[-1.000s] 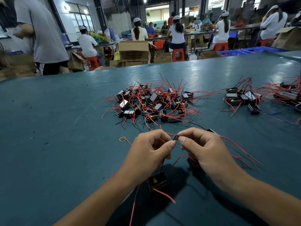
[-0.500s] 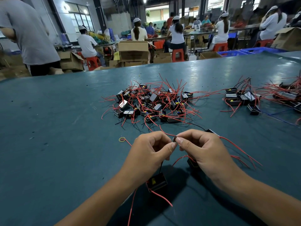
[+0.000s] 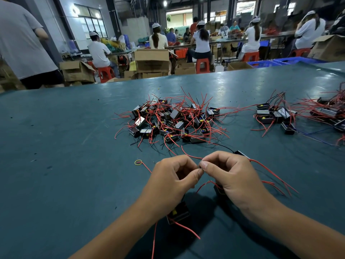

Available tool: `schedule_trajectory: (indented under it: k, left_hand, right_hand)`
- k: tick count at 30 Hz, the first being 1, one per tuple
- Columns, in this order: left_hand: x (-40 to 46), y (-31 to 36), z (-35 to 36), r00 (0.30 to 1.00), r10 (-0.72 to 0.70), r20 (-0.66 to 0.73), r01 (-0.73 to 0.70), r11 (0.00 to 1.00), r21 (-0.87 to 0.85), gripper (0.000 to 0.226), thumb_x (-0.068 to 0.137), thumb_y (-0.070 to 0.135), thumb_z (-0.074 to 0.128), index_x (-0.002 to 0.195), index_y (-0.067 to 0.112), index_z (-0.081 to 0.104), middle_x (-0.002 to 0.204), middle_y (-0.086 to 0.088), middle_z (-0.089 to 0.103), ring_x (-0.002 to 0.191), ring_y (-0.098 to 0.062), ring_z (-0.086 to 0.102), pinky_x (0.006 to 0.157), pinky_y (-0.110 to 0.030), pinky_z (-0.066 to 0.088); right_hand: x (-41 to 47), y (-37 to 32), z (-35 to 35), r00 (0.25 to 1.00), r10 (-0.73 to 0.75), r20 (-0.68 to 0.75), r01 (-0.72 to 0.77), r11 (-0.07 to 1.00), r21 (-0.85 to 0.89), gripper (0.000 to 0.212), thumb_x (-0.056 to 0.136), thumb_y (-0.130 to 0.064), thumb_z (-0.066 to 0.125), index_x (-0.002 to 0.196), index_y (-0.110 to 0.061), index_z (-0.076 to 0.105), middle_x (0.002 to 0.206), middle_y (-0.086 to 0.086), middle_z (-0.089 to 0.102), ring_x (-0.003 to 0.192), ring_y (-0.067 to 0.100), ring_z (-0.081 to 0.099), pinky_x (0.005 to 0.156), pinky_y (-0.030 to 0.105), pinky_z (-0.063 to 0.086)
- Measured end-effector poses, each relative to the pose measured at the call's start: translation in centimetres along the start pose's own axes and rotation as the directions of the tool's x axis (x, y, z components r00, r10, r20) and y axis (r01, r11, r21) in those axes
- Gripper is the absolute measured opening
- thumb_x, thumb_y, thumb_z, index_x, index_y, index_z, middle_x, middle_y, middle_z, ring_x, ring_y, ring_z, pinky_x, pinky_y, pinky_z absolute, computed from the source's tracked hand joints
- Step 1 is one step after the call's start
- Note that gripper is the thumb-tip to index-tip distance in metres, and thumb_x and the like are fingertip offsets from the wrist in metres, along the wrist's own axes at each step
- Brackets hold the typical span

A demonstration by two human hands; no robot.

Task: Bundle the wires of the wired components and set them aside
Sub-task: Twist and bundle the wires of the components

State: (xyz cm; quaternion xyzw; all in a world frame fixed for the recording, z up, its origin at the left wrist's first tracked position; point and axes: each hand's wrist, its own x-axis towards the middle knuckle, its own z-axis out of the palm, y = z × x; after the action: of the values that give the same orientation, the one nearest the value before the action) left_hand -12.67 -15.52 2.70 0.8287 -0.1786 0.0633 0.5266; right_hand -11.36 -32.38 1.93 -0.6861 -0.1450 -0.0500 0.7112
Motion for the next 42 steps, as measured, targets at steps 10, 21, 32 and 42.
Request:
schedule_trajectory:
  k: [10, 21, 32, 42]
  left_hand:
    - [0.1, 1.0, -1.5, 0.983, 0.152, -0.105, -0.131, 0.974, 0.183, 0.006, 0.088, 0.035, 0.067, 0.087, 0.03, 0.066, 0.075, 0.02, 0.06, 0.058, -0.001, 0.051, 0.055, -0.012, 0.038]
    - [0.0, 2.0, -1.3, 0.995, -0.094, -0.039, 0.095, 0.995, 0.025, 0.025, 0.087, 0.023, 0.063, 0.063, 0.018, 0.063, 0.054, 0.011, 0.047, 0.05, -0.006, 0.036, 0.048, -0.018, 0.027]
    - [0.6, 0.6, -2.9, 0.97, 0.241, 0.023, -0.239, 0.938, 0.252, 0.013, 0.085, 0.012, 0.067, 0.088, 0.025, 0.068, 0.081, 0.012, 0.061, 0.069, -0.007, 0.055, 0.059, -0.022, 0.043]
    - [1.1, -0.1, -3.9, 0.815, 0.558, 0.156, -0.564, 0.703, 0.433, 0.008, 0.093, 0.02, 0.071, 0.095, 0.015, 0.076, 0.096, 0.005, 0.063, 0.089, -0.014, 0.06, 0.073, -0.036, 0.05]
  right_hand:
    - [-0.3, -0.2, -0.4, 0.985, -0.132, 0.11, 0.155, 0.96, -0.233, 0.011, 0.089, -0.016, 0.07, 0.079, -0.02, 0.07, 0.066, 0.003, 0.064, 0.059, 0.008, 0.05, 0.055, 0.028, 0.043]
    - [-0.6, -0.7, -0.5, 0.879, -0.417, 0.231, 0.472, 0.697, -0.54, 0.005, 0.082, -0.012, 0.067, 0.081, -0.016, 0.069, 0.071, -0.01, 0.058, 0.067, 0.005, 0.053, 0.064, 0.01, 0.036]
    - [-0.2, -0.5, -1.0, 0.878, -0.405, 0.257, 0.479, 0.729, -0.488, 0.006, 0.085, -0.011, 0.067, 0.08, -0.014, 0.067, 0.072, -0.008, 0.06, 0.069, 0.005, 0.055, 0.066, 0.009, 0.037]
    - [0.0, -0.4, -1.4, 0.876, -0.353, 0.329, 0.47, 0.779, -0.415, 0.008, 0.089, -0.022, 0.066, 0.085, -0.029, 0.065, 0.077, -0.018, 0.06, 0.069, 0.003, 0.058, 0.063, 0.007, 0.037]
